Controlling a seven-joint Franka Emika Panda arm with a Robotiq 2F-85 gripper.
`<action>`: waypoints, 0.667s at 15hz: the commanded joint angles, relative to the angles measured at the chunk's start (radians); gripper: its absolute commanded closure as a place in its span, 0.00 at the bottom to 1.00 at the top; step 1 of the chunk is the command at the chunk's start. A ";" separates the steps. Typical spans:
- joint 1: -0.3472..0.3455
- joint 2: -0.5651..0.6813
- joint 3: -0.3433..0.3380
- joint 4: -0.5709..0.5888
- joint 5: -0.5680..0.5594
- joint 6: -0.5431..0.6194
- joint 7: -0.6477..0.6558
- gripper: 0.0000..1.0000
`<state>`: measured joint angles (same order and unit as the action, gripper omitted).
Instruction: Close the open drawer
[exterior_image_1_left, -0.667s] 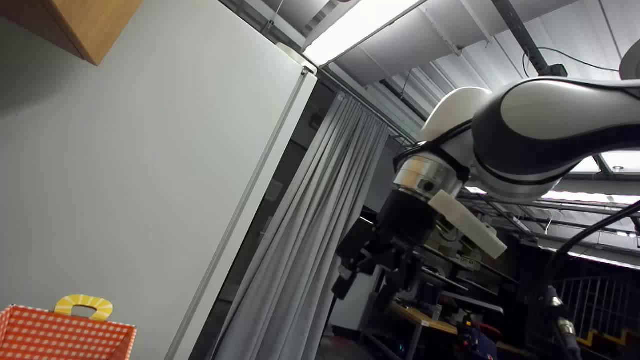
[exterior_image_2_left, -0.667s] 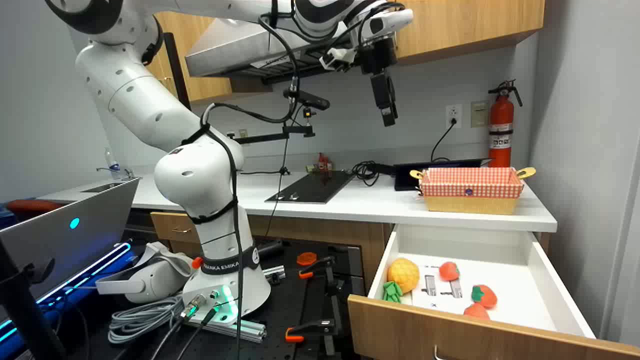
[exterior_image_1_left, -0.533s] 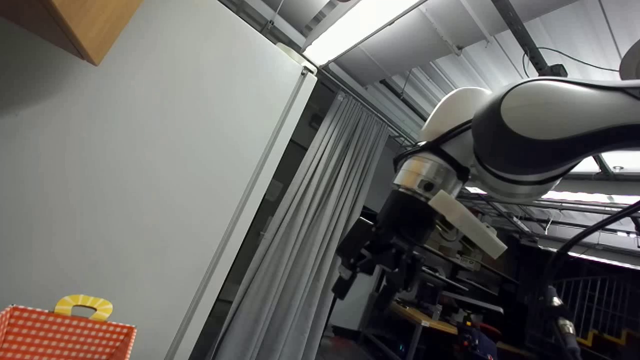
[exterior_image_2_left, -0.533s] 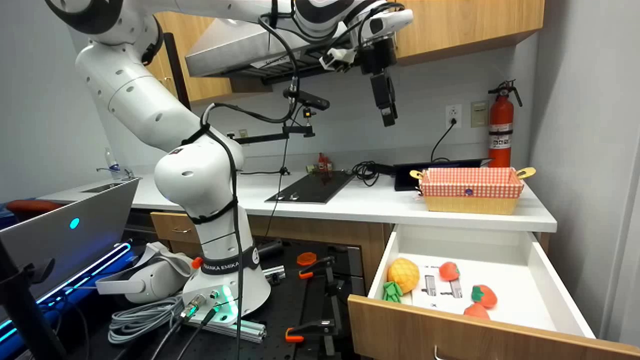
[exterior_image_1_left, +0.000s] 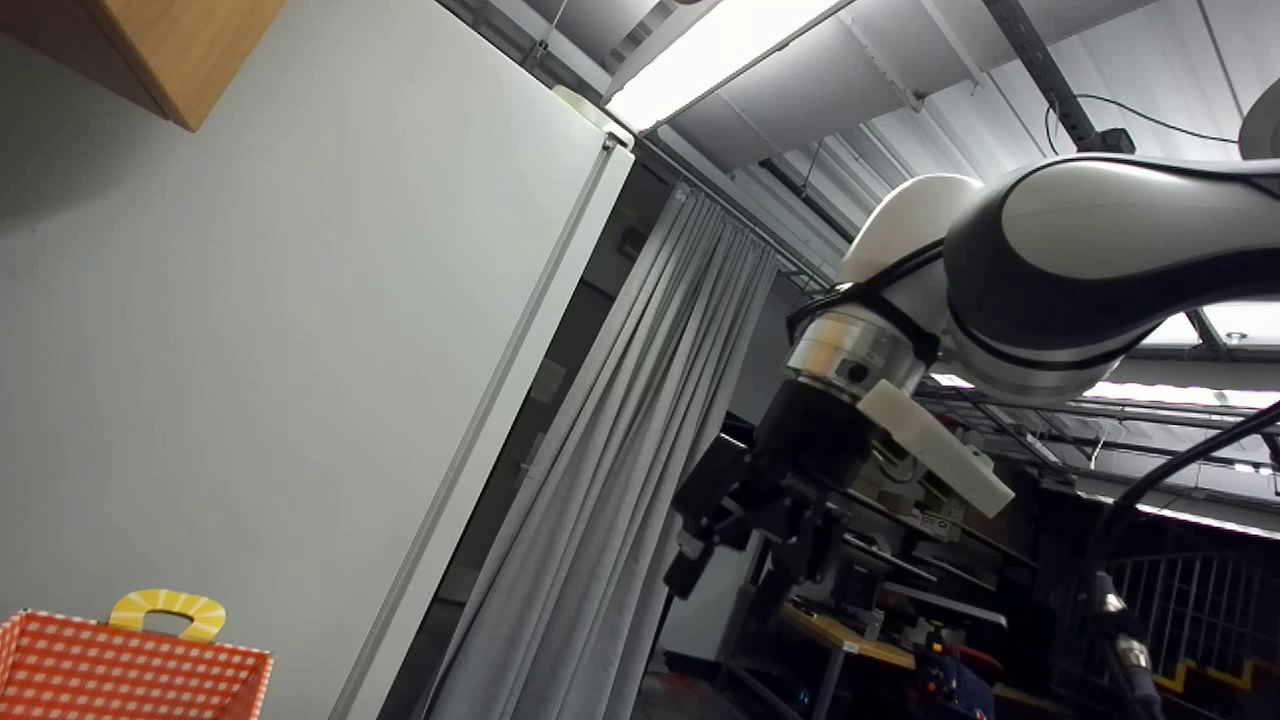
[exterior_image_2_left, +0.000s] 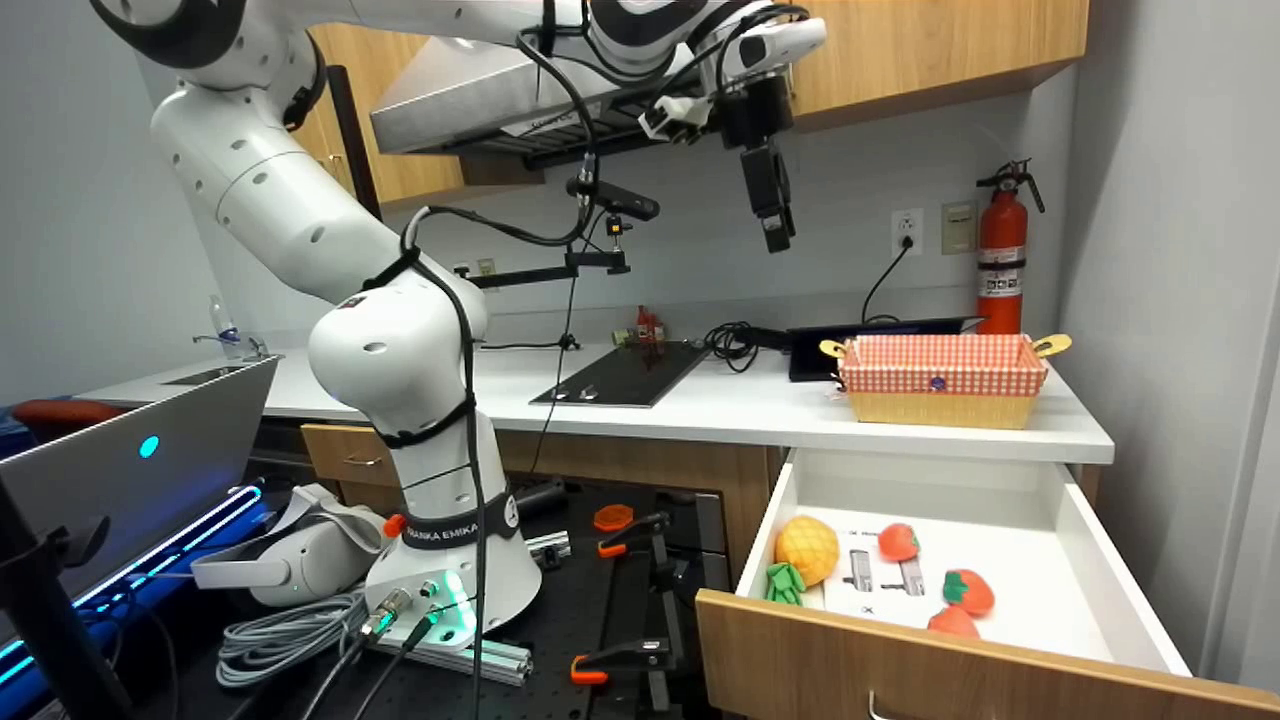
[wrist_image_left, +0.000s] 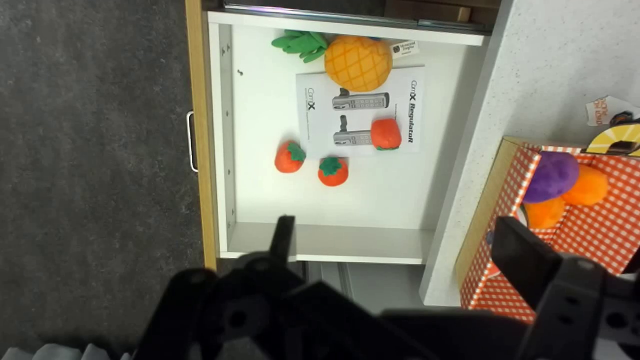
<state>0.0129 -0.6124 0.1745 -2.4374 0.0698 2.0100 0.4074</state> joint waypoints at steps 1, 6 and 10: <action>-0.001 0.000 0.000 0.001 0.000 -0.002 0.000 0.00; -0.001 0.000 0.000 0.001 0.000 -0.002 0.000 0.00; -0.001 0.014 0.000 -0.012 0.000 0.017 -0.003 0.00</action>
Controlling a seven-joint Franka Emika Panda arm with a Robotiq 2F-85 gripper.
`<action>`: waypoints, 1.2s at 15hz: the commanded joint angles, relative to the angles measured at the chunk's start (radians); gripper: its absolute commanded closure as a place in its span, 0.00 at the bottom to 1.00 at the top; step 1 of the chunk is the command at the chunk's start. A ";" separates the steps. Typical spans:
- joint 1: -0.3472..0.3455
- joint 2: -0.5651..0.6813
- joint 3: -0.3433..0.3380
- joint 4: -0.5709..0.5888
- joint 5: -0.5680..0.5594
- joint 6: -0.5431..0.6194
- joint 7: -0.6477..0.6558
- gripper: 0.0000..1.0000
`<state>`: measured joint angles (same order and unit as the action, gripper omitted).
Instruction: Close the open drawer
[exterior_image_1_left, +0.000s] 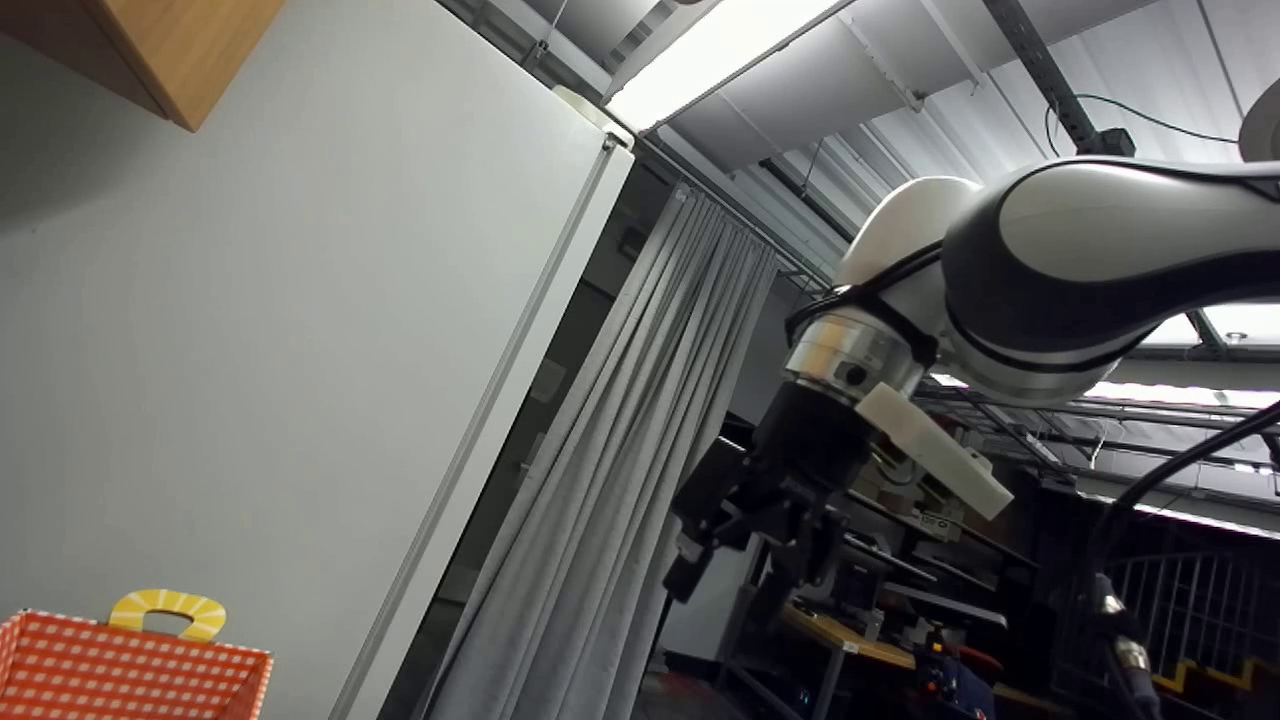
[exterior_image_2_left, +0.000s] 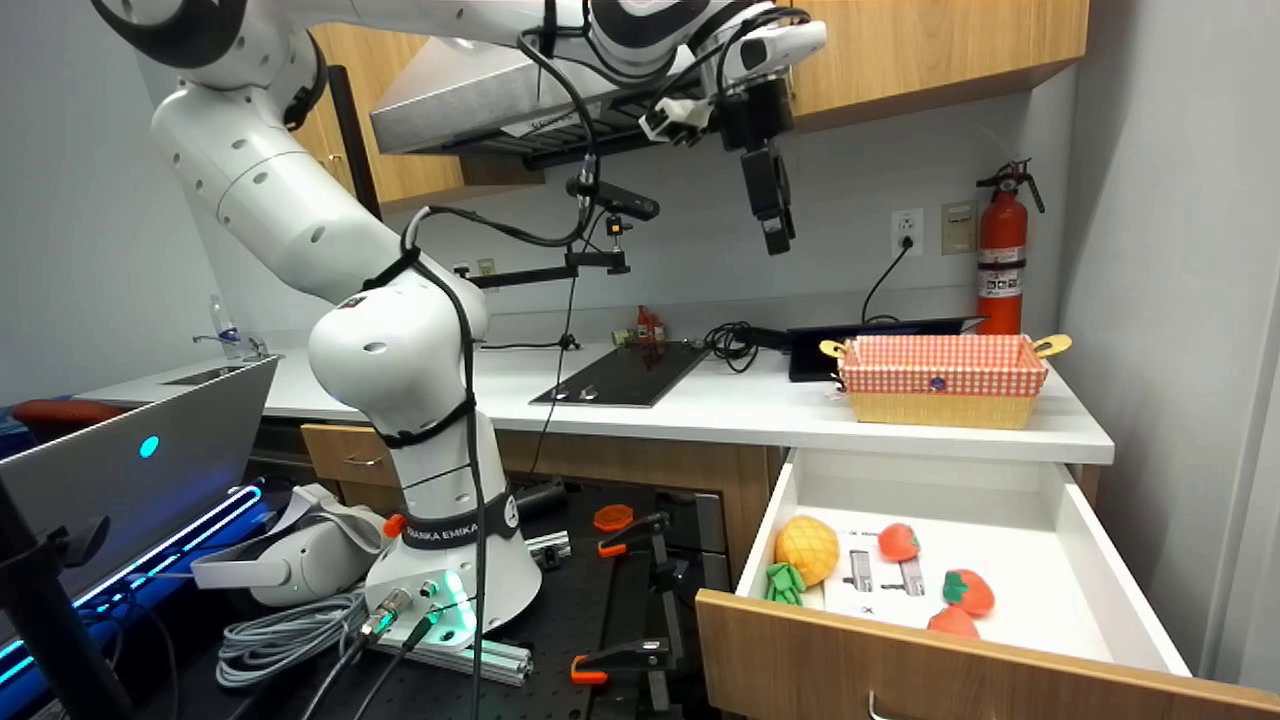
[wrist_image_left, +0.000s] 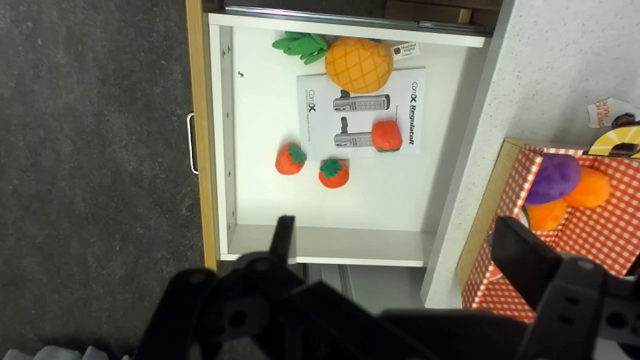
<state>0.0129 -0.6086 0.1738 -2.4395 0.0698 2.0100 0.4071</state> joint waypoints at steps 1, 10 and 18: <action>-0.004 0.021 -0.001 -0.013 -0.003 0.026 -0.004 0.00; -0.065 0.203 -0.022 -0.051 -0.099 0.196 0.007 0.00; -0.148 0.474 -0.096 0.015 -0.263 0.326 0.037 0.00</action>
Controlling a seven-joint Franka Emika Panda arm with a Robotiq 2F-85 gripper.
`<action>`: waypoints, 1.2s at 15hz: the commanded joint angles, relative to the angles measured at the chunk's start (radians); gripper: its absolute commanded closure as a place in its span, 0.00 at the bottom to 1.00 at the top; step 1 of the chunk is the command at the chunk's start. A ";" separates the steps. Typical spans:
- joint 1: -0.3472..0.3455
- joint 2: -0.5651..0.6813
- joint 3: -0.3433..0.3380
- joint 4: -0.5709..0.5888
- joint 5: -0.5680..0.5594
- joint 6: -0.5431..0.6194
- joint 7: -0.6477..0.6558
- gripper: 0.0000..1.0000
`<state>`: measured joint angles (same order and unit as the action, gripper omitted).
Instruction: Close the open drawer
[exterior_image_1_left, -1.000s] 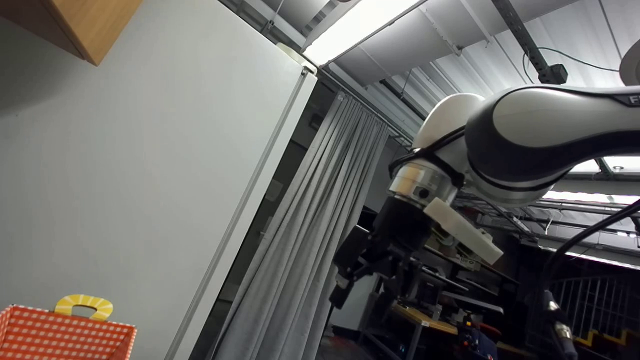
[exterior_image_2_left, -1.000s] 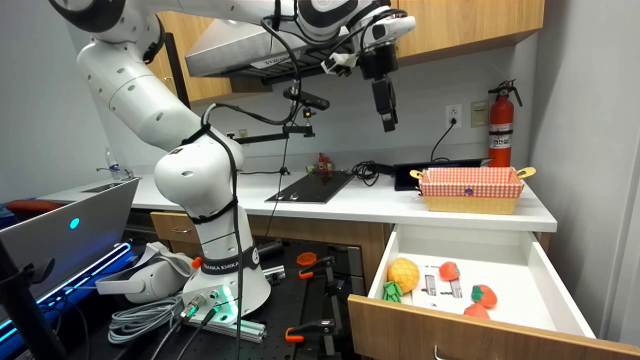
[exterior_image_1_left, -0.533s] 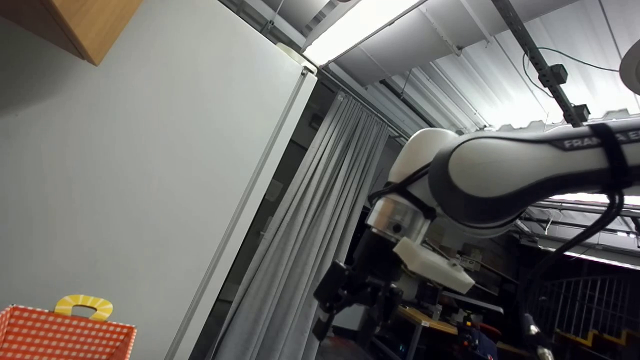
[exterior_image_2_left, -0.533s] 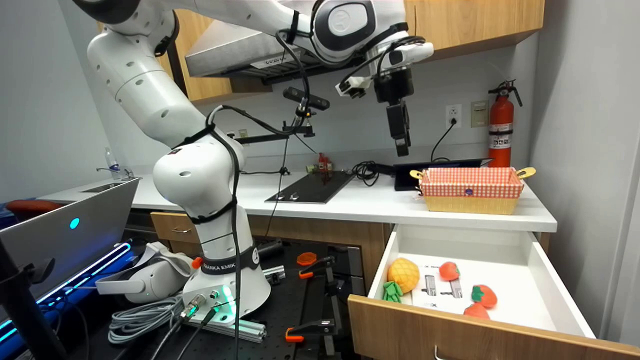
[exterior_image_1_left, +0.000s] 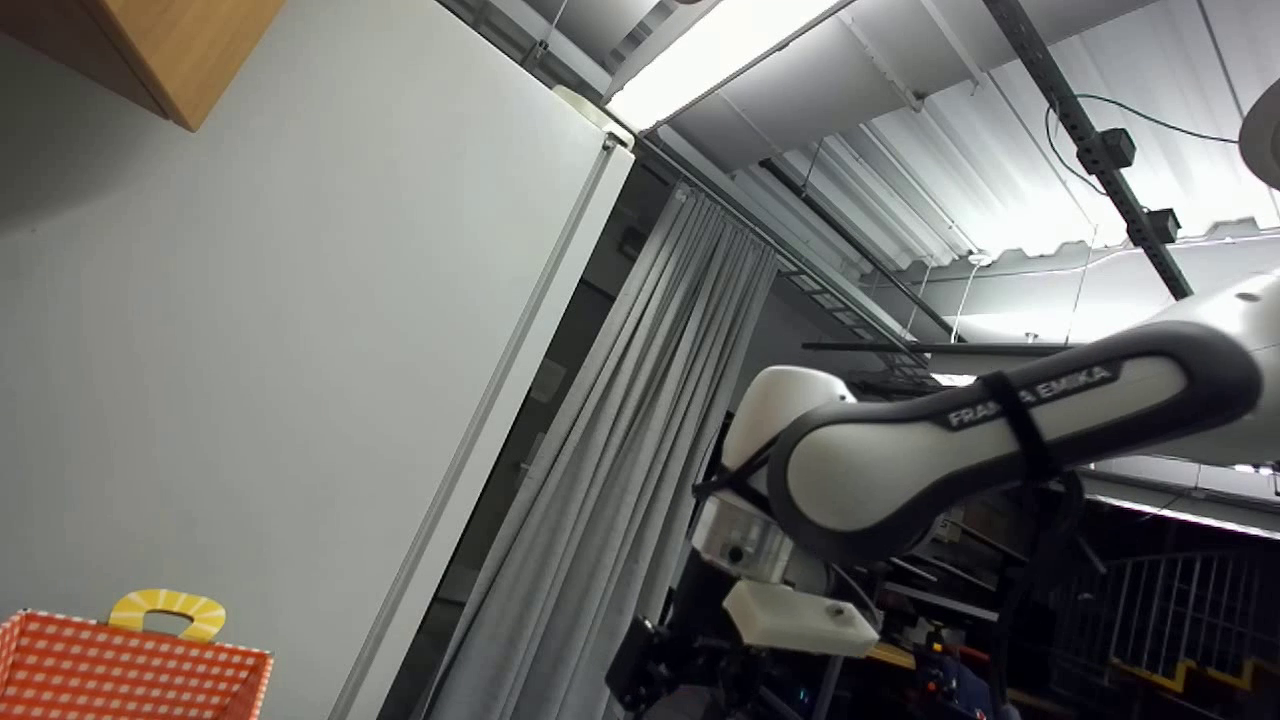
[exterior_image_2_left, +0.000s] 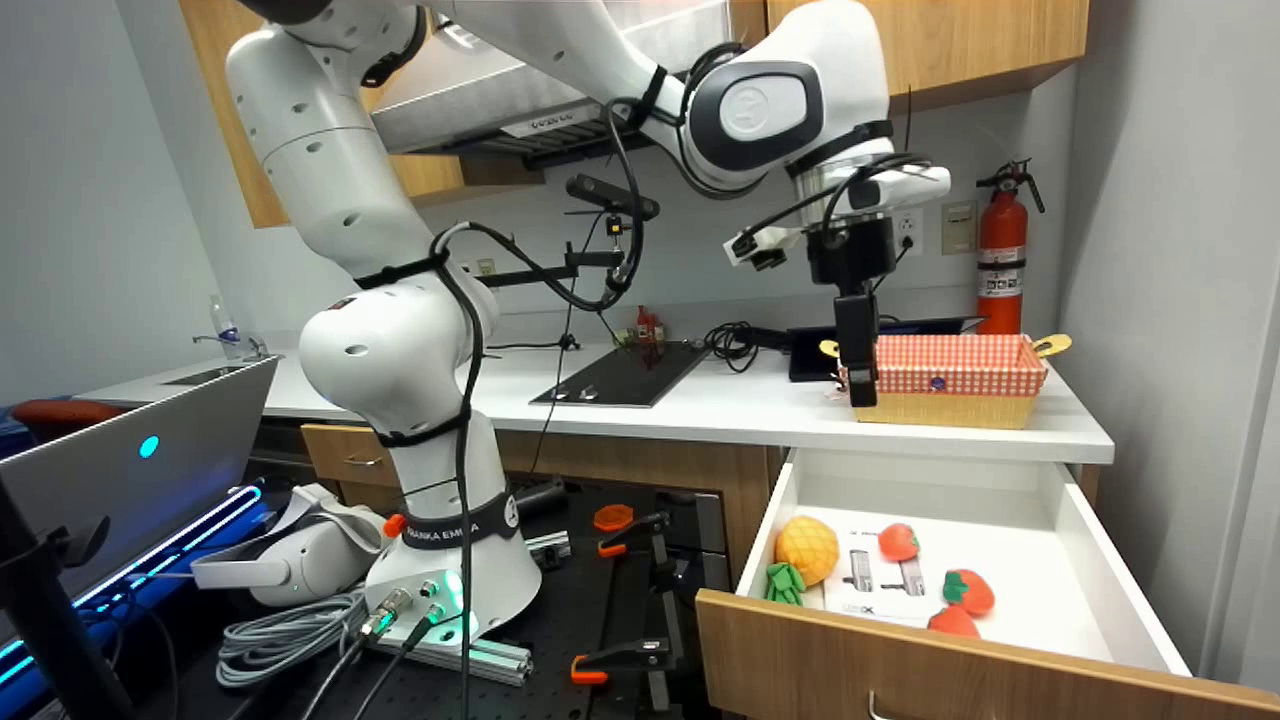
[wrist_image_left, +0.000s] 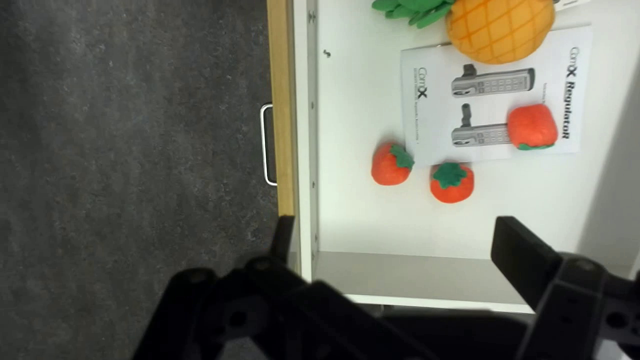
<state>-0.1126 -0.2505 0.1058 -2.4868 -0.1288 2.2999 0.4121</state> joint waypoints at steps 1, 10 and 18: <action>-0.028 0.152 -0.042 0.079 -0.083 0.045 0.039 0.00; 0.003 0.501 -0.195 0.289 -0.170 0.078 0.066 0.00; 0.055 0.747 -0.295 0.490 -0.145 0.052 0.049 0.00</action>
<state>-0.0892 0.4154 -0.1483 -2.0950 -0.2689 2.3673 0.4546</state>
